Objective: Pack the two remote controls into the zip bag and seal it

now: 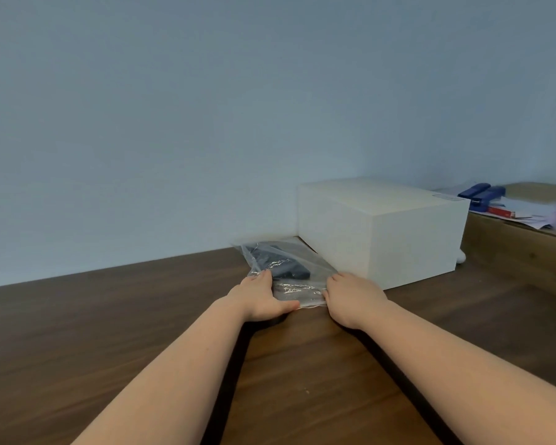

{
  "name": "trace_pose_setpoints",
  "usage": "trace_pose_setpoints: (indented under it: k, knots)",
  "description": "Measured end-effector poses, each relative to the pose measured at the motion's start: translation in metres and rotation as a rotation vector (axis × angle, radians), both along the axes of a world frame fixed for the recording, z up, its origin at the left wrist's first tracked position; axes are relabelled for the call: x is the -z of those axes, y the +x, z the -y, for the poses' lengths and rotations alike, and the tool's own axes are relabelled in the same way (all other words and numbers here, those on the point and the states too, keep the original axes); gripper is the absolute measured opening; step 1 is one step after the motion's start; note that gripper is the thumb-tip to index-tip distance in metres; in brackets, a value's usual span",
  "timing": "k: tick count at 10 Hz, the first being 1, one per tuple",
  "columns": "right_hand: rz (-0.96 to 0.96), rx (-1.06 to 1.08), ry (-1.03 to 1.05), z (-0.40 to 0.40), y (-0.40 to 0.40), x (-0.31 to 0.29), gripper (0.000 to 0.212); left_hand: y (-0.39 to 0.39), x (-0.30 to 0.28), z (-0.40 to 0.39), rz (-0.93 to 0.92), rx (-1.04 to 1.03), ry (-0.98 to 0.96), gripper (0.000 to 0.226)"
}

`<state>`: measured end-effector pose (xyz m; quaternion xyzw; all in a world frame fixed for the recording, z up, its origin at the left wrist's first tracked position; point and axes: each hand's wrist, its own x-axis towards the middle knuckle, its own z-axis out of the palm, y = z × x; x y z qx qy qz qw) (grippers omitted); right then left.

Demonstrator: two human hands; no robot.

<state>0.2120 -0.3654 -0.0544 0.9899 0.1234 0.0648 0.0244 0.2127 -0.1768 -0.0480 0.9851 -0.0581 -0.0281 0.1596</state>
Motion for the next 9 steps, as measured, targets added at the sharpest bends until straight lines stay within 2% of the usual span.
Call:
trace_pose_setpoints:
  k: [3,4,5,7,8,9]
  knots:
    - [0.105,0.0,0.122,-0.003,0.015,0.01,0.026,-0.007,0.01,0.0,0.156,-0.027,-0.004,0.078]
    - [0.114,-0.047,0.126,-0.002,0.012,0.01,0.029,-0.016,0.015,-0.002,0.232,-0.048,0.018,0.089]
    - [0.091,-0.045,0.143,-0.001,0.008,0.008,0.036,-0.024,0.017,-0.004,0.263,-0.075,0.033,0.091]
    - [0.085,-0.025,0.129,0.003,0.001,0.011,0.034,-0.034,0.02,-0.006,0.246,-0.094,0.046,0.083]
    - [0.13,-0.039,0.162,0.006,-0.005,0.012,0.024,-0.04,0.019,-0.005,0.276,-0.094,0.029,0.081]
    - [0.17,-0.042,0.248,0.014,-0.019,0.004,0.024,-0.043,0.018,-0.005,0.309,-0.099,0.0,0.068]
